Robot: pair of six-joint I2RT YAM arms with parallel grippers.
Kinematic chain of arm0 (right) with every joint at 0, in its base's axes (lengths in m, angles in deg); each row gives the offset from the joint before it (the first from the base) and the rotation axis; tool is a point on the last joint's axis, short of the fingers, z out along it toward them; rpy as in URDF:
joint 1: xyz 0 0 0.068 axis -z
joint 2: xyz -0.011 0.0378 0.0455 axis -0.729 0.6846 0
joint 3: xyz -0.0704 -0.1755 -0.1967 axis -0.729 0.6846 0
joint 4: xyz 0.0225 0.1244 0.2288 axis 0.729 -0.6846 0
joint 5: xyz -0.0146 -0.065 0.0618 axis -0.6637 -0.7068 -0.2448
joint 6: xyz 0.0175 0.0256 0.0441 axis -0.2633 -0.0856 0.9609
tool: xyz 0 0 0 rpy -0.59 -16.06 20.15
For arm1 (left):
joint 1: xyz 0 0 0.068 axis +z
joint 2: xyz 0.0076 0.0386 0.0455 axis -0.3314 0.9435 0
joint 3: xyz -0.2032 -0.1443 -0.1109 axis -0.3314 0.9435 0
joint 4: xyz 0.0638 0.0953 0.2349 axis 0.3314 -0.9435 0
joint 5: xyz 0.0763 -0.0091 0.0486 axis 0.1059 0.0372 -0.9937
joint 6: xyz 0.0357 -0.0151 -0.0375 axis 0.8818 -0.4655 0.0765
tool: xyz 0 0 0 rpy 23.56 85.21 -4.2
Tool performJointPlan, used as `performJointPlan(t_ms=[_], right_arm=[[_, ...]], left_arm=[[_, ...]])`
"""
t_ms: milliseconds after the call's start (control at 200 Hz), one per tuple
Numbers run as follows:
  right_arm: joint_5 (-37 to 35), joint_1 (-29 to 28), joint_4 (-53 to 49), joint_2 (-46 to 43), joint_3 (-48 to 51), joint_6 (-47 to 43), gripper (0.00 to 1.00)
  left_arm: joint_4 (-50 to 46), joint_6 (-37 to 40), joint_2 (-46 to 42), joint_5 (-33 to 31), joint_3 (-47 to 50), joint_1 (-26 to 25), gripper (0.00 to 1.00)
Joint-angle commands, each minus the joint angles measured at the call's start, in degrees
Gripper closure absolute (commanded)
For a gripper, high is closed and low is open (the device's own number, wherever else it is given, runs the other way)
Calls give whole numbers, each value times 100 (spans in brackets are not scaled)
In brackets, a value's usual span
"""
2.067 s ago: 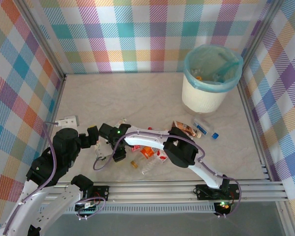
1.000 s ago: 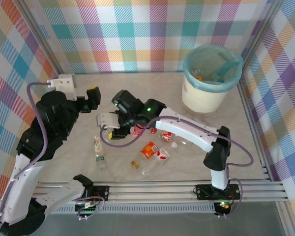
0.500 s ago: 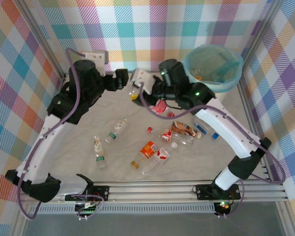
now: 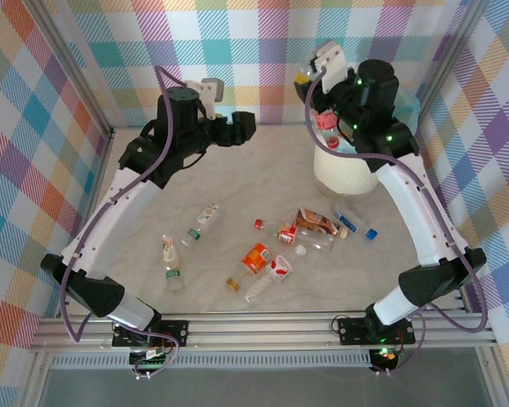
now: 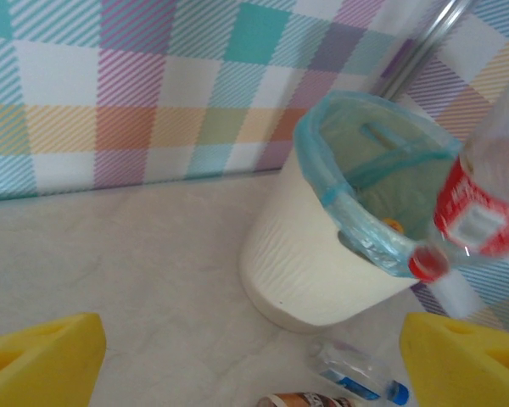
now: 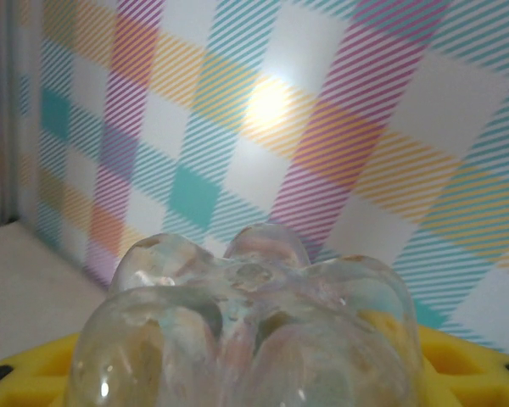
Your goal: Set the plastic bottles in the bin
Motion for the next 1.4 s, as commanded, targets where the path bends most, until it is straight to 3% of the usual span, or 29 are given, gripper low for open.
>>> performJointPlan(t_ms=[0,295,430,870,1130,1395], right_arm=[[-261,199,996,245,-346,-38,54],[-721,448,1915,798,-95,-1017,51],[-1053,455,2259,933,227,-1133,42],[-1843,461,2790,488,1863,105,39],[-2333,461,2627,416,2202,343,18],[-2374,496,2296,346,2157,516,17]], left_arm=[[287,-142,-57,194,-24,-96,10],[359,-150,-10,224,234,-123,10],[414,-224,13,245,362,-123,10],[485,-265,-111,68,731,-123,10],[426,-245,-163,-49,830,-141,10],[537,-238,-181,-57,1007,-158,10]])
